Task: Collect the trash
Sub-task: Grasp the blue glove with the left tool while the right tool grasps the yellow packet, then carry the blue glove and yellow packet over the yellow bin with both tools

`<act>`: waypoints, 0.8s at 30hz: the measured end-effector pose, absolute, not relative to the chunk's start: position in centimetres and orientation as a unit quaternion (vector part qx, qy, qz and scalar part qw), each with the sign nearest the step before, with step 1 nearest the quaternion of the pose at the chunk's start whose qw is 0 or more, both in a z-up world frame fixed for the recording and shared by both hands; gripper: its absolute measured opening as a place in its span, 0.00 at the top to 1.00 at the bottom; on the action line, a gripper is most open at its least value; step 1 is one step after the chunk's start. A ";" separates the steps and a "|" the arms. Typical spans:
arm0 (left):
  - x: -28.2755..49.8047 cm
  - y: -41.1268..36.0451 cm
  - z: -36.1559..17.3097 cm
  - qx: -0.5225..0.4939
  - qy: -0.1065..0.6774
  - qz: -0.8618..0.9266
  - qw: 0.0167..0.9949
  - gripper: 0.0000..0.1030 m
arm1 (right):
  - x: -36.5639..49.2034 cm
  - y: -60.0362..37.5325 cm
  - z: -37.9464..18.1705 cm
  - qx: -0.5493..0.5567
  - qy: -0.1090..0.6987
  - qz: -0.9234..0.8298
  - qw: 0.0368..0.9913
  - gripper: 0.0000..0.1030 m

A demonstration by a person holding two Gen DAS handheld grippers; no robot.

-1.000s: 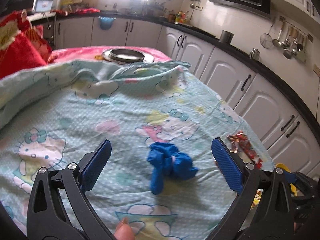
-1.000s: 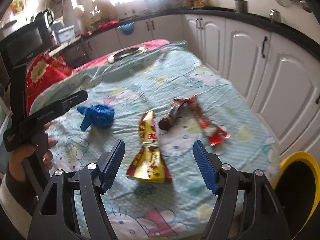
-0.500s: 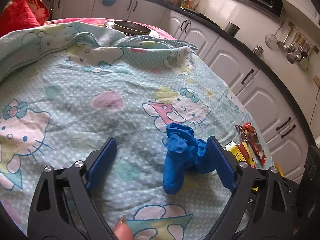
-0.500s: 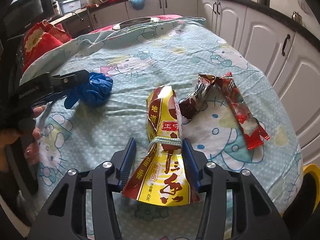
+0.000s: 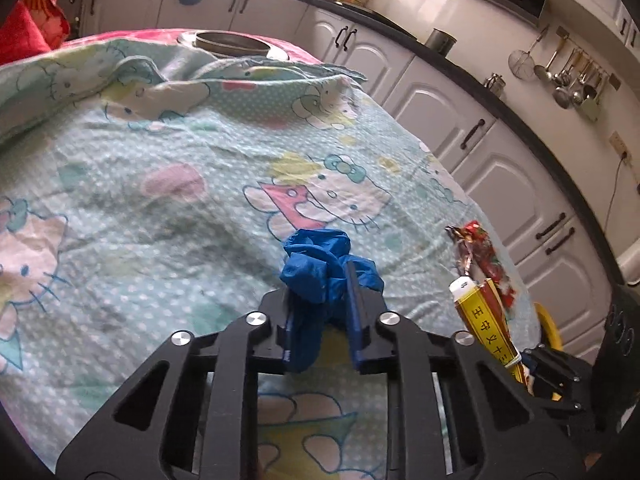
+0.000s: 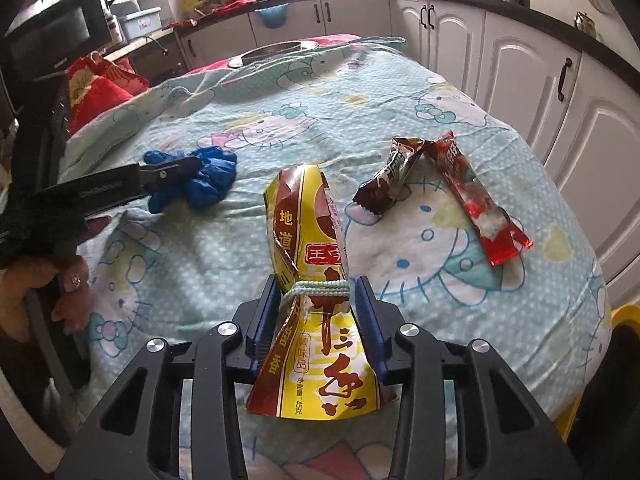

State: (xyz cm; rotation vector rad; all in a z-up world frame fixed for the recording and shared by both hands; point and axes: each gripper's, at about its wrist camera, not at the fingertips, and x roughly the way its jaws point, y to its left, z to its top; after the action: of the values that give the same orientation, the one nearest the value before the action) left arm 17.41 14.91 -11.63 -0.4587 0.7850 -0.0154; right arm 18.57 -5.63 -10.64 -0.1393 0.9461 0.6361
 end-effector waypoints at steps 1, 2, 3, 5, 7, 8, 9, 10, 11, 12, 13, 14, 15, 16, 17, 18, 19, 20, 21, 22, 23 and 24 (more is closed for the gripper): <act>17.3 14.9 -11.6 -0.221 0.380 -0.008 0.898 0.89 | 18.4 -5.8 -10.5 -0.061 0.448 0.303 0.839 0.66; 17.1 14.9 -11.5 -0.220 0.379 -0.007 0.899 0.90 | 18.2 -6.1 -10.3 -0.055 0.446 0.304 0.840 0.66; 16.9 14.8 -11.3 -0.221 0.378 -0.007 0.899 0.91 | 18.1 -6.3 -10.0 -0.049 0.445 0.306 0.840 0.66; 16.6 14.5 -10.9 -0.219 0.375 -0.010 0.901 0.91 | 17.6 -6.9 -9.2 -0.043 0.438 0.308 0.843 0.66; 16.4 14.1 -10.4 -0.212 0.373 -0.011 0.903 0.92 | 17.2 -7.4 -8.3 -0.041 0.429 0.309 0.848 0.66; 16.3 14.0 -10.3 -0.211 0.371 -0.012 0.904 0.92 | 17.0 -7.8 -7.9 -0.038 0.423 0.310 0.850 0.66; 16.2 13.7 -9.9 -0.209 0.367 -0.015 0.906 0.92 | 16.8 -8.1 -7.4 -0.036 0.419 0.309 0.853 0.66; 16.1 13.6 -9.6 -0.207 0.364 -0.016 0.908 0.92 | 16.6 -8.6 -6.9 -0.033 0.412 0.309 0.857 0.66; 16.0 13.4 -9.3 -0.206 0.362 -0.018 0.909 0.92 | 16.4 -9.0 -6.5 -0.030 0.407 0.309 0.859 0.66; 16.0 13.1 -8.9 -0.205 0.358 -0.022 0.910 0.92 | 16.3 -9.5 -6.0 -0.028 0.402 0.308 0.862 0.66; 15.9 12.8 -8.6 -0.206 0.355 -0.026 0.912 0.92 | 16.1 -9.9 -5.7 -0.026 0.399 0.307 0.864 0.66; 15.8 12.6 -8.3 -0.206 0.352 -0.029 0.913 0.92 | 16.1 -10.2 -5.5 -0.025 0.396 0.306 0.865 0.66; 15.8 12.4 -8.0 -0.206 0.349 -0.032 0.914 0.92 | 16.0 -10.7 -5.1 -0.021 0.393 0.304 0.867 0.66; 15.6 12.0 -7.5 -0.204 0.344 -0.037 0.916 0.92 | 16.0 -11.0 -4.9 -0.019 0.391 0.303 0.869 0.66; 15.6 11.6 -7.1 -0.202 0.341 -0.040 0.917 0.92 | 15.9 -11.4 -4.6 -0.017 0.388 0.301 0.871 0.66; 15.5 11.2 -6.7 -0.199 0.337 -0.045 0.919 0.92 | 15.8 -11.9 -4.3 -0.016 0.385 0.298 0.873 0.66; 15.5 10.9 -6.3 -0.197 0.335 -0.049 0.920 0.92 | 15.6 -12.4 -3.9 -0.014 0.380 0.295 0.876 0.66; 15.4 10.5 -5.9 -0.194 0.332 -0.052 0.922 0.92 | 15.5 -12.9 -3.6 -0.012 0.377 0.294 0.878 0.66; 15.3 10.1 -5.6 -0.192 0.330 -0.056 0.923 0.92 | 15.5 -13.5 -3.3 -0.010 0.374 0.291 0.881 0.66; 15.2 9.5 -5.1 -0.188 0.326 -0.062 0.924 0.92 | 15.4 -14.0 -3.1 -0.009 0.371 0.288 0.883 0.66; 15.2 9.1 -4.8 -0.185 0.323 -0.065 0.926 0.92 | 15.4 -14.5 -2.9 -0.008 0.369 0.285 0.885 0.66; 15.2 8.5 -4.3 -0.180 0.320 -0.071 0.927 0.92 | 15.4 -14.9 -2.8 -0.007 0.367 0.282 0.886 0.66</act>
State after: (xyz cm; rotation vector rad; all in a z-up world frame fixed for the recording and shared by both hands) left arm 15.16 8.47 -4.30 -0.3695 0.6562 -0.1452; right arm 15.38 -14.86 -2.76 -0.0137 0.7642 0.5867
